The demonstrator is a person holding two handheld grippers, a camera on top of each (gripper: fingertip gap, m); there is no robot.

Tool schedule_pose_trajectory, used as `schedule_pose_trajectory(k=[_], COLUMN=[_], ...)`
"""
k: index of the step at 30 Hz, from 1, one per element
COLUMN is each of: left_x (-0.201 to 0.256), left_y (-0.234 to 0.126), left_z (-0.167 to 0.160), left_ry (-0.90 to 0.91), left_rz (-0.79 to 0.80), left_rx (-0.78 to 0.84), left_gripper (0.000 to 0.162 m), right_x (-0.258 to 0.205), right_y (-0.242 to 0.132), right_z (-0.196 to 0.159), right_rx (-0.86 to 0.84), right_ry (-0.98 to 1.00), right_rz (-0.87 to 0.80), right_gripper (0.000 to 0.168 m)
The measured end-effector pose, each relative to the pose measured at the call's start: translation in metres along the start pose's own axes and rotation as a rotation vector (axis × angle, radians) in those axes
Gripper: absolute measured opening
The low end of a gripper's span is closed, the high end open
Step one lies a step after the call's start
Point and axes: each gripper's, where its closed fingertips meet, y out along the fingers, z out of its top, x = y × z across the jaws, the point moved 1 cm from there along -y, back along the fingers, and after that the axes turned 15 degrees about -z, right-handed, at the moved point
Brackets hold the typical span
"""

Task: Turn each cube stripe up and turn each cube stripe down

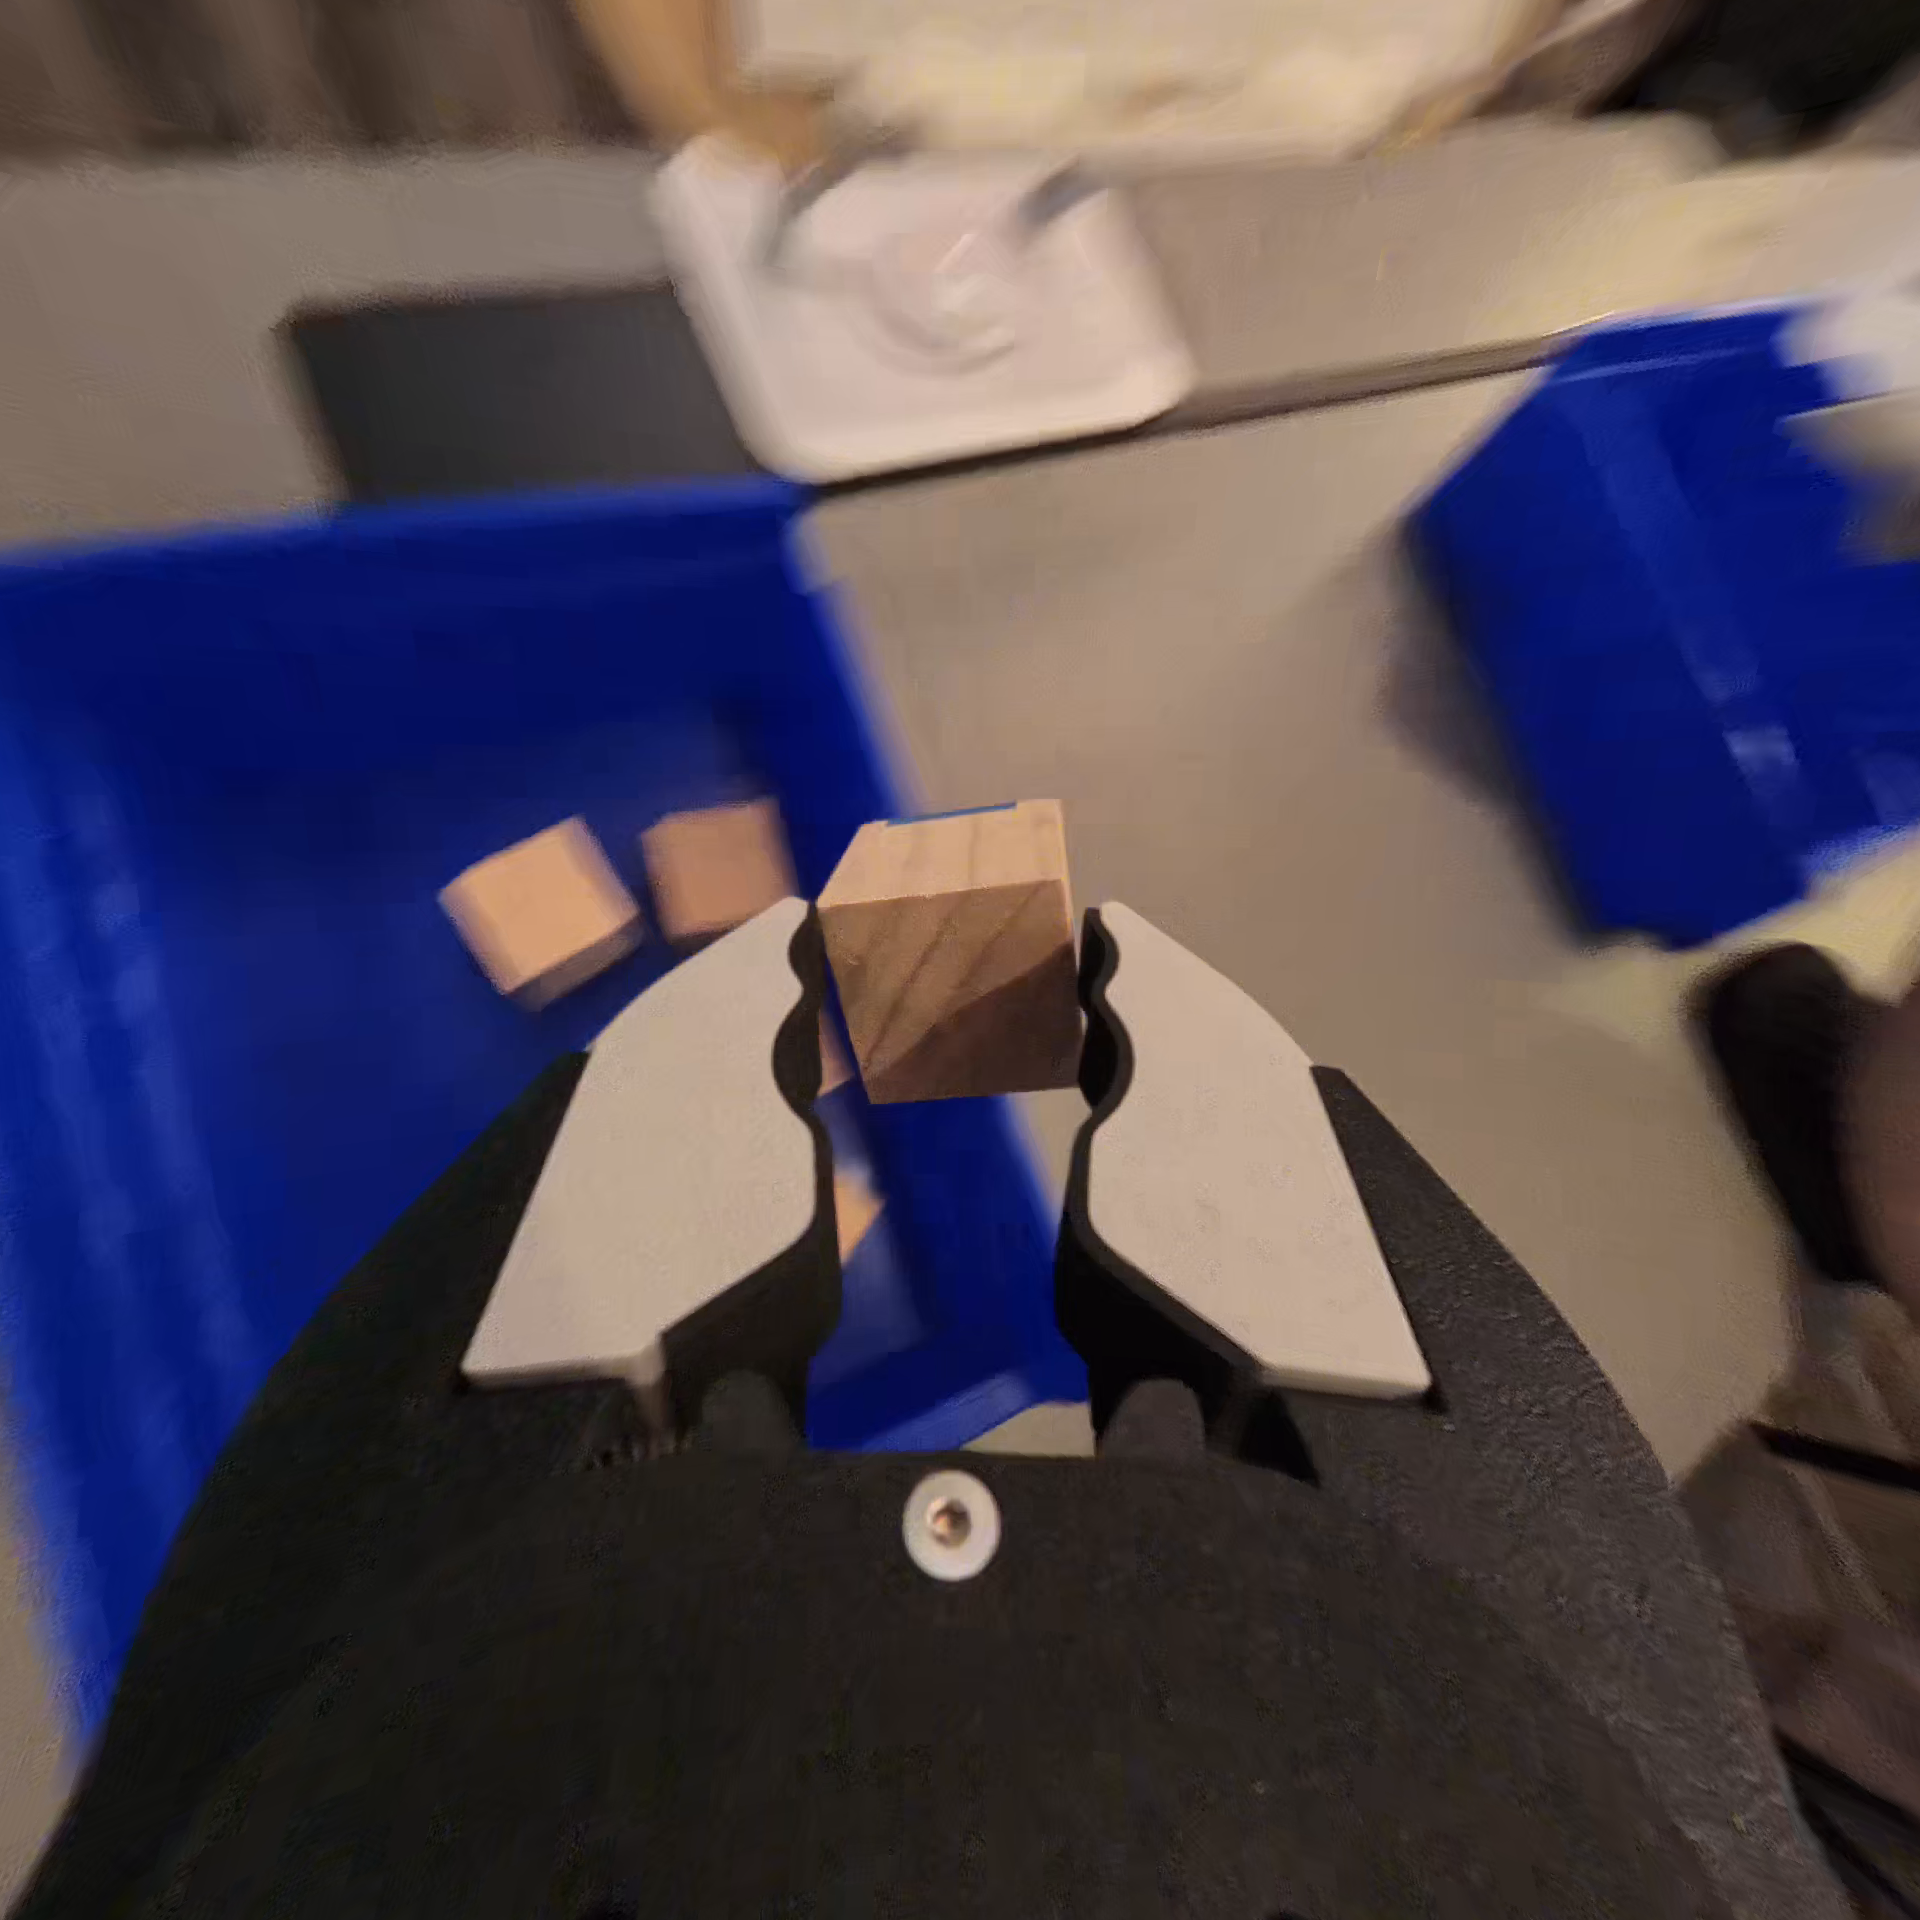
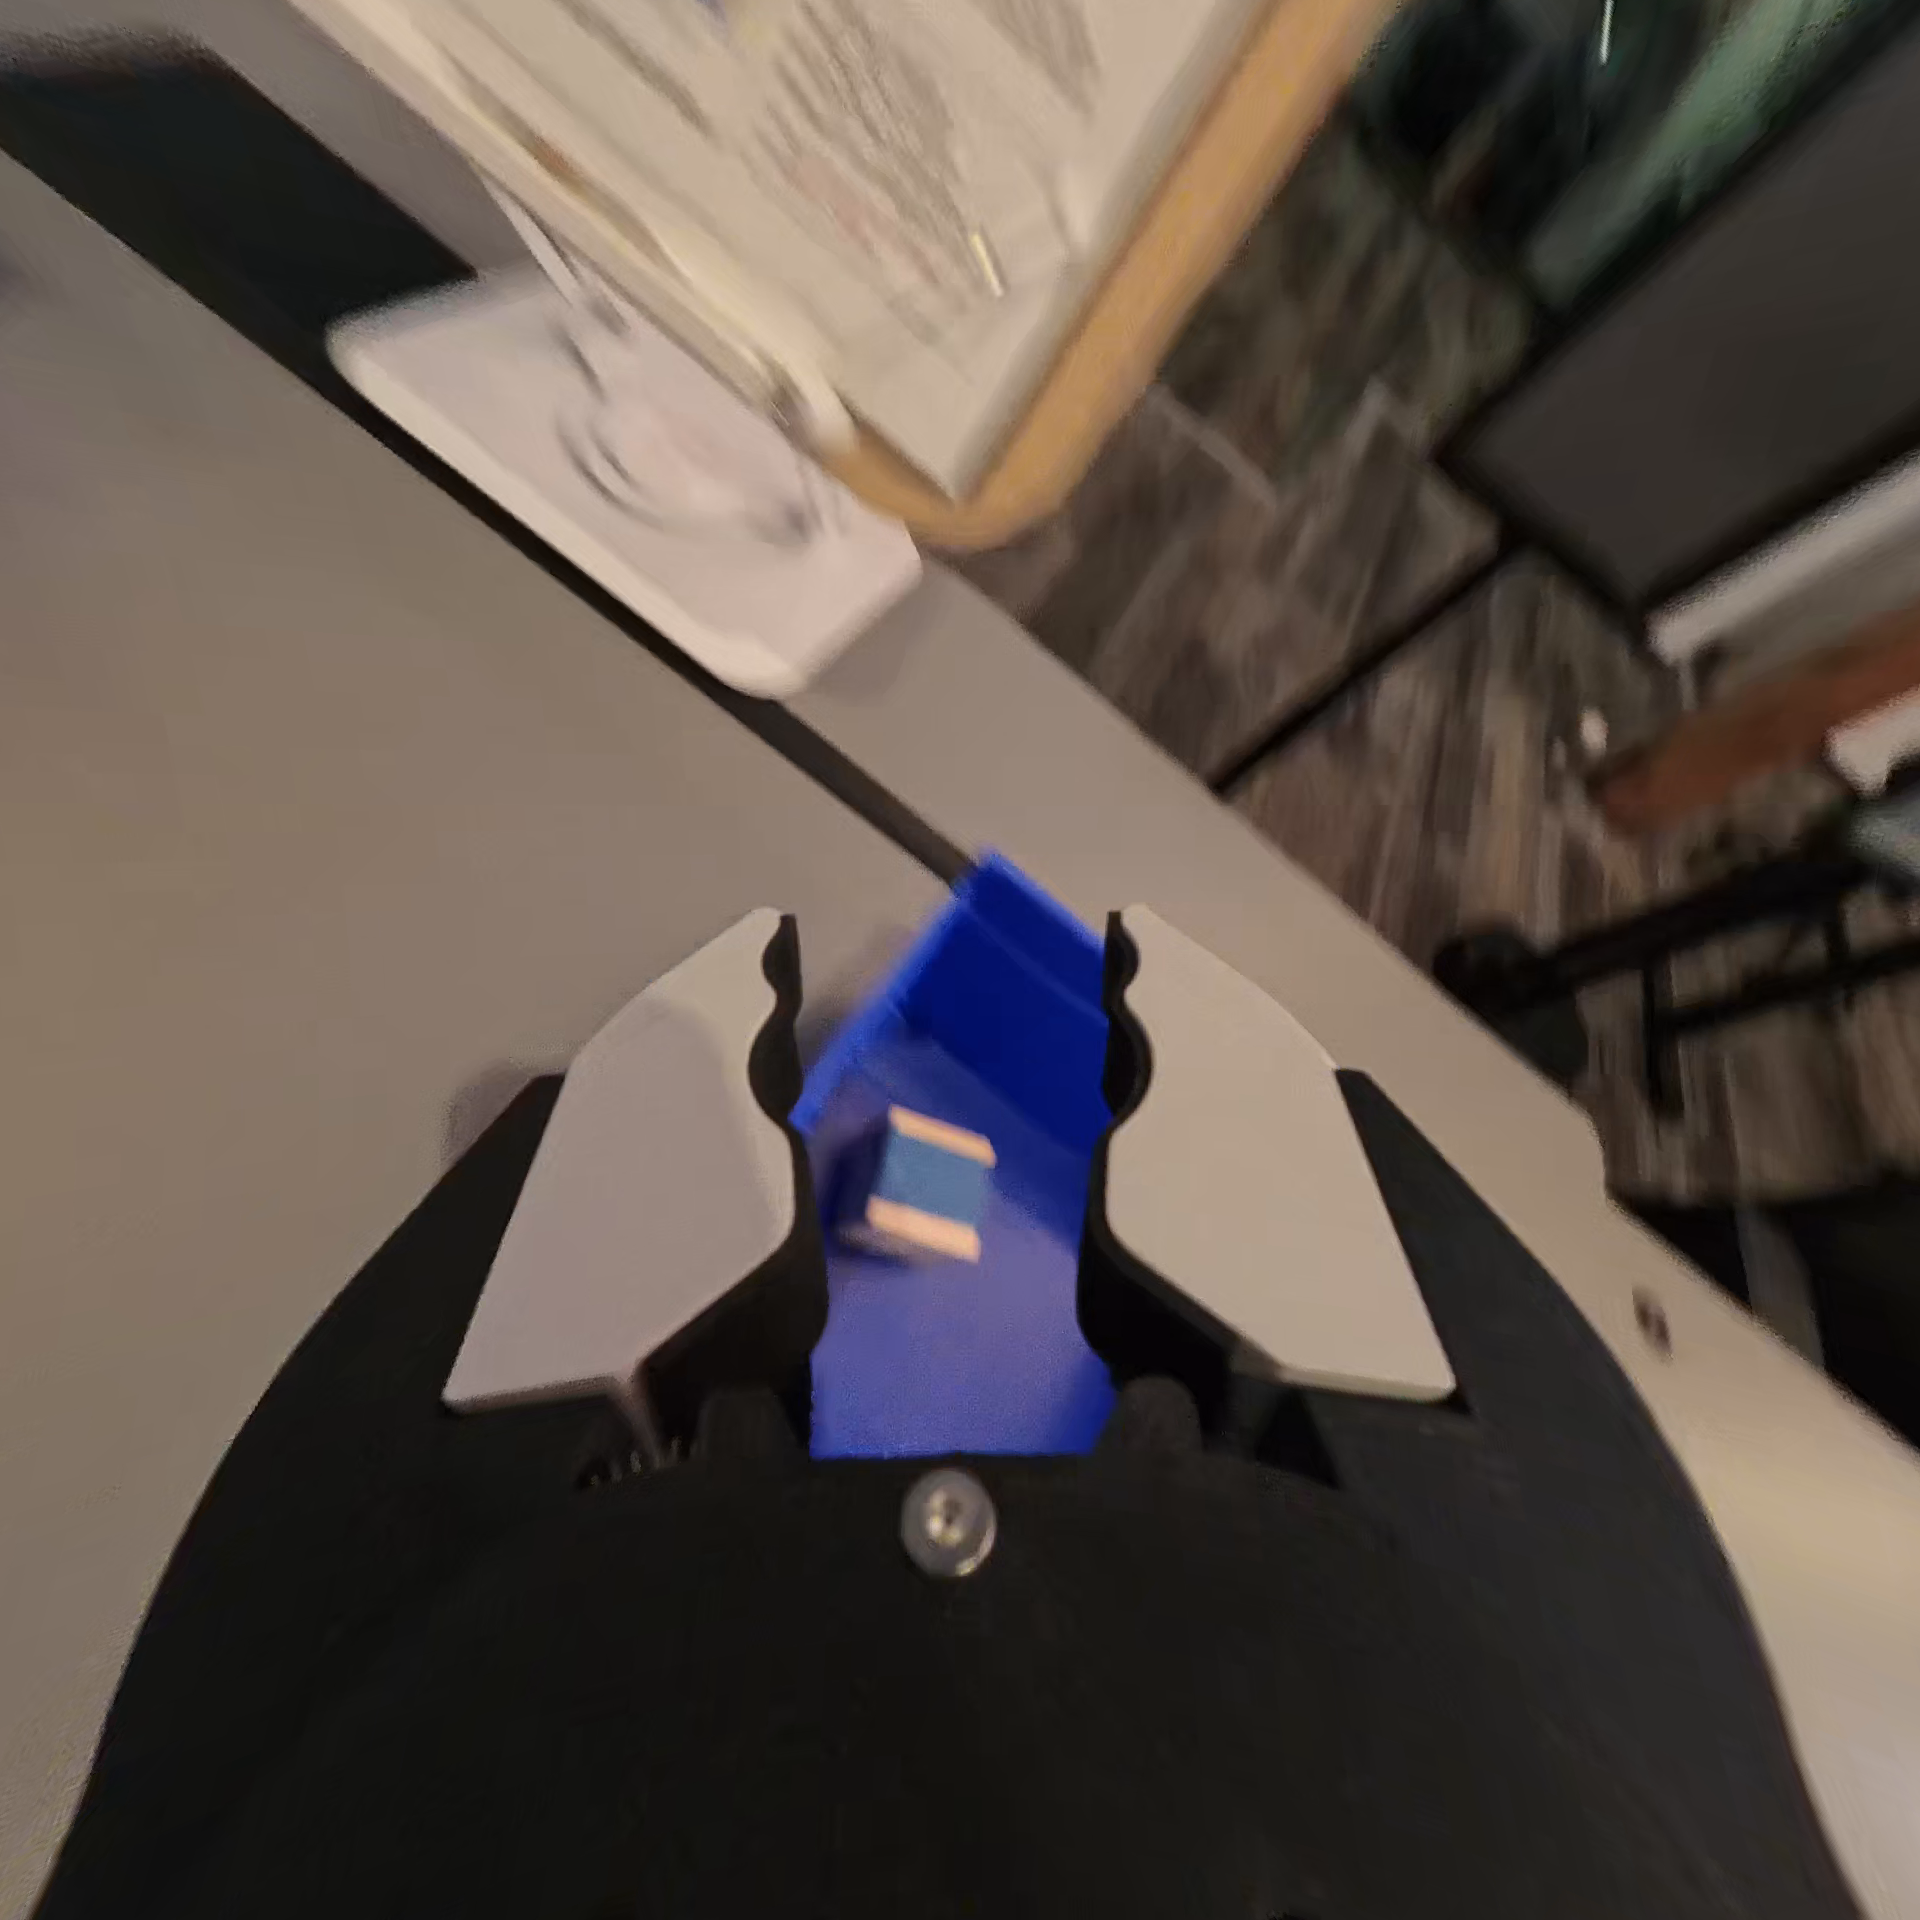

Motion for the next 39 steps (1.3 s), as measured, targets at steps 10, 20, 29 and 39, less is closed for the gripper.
schedule_pose_trajectory(k=[10,20,29,39], left_x=[0.177,0.197,0.199,0.144], left_y=[0.055,0.06,0.065,0.02], left_z=[0.014,0.013,0.017,0.047], left_ry=[0.132,0.072,0.086,0.188], left_rz=[-0.87,-1.021,-1.05,-0.738], left_rx=[0.053,0.059,0.093,0.296], left_gripper=[0.046,0.046,0.051,0.046], right_x=[-0.167,-0.178,-0.171,0.02], right_y=[-0.153,-0.152,-0.156,-0.031], right_z=[0.111,0.118,0.117,-0.028], right_rx=[0.801,0.867,0.867,-0.193], right_ry=[-0.154,-0.011,0.06,0.137], right_rz=[0.478,0.385,0.5,0.16], right_gripper=[0.062,0.064,0.043,0.044])
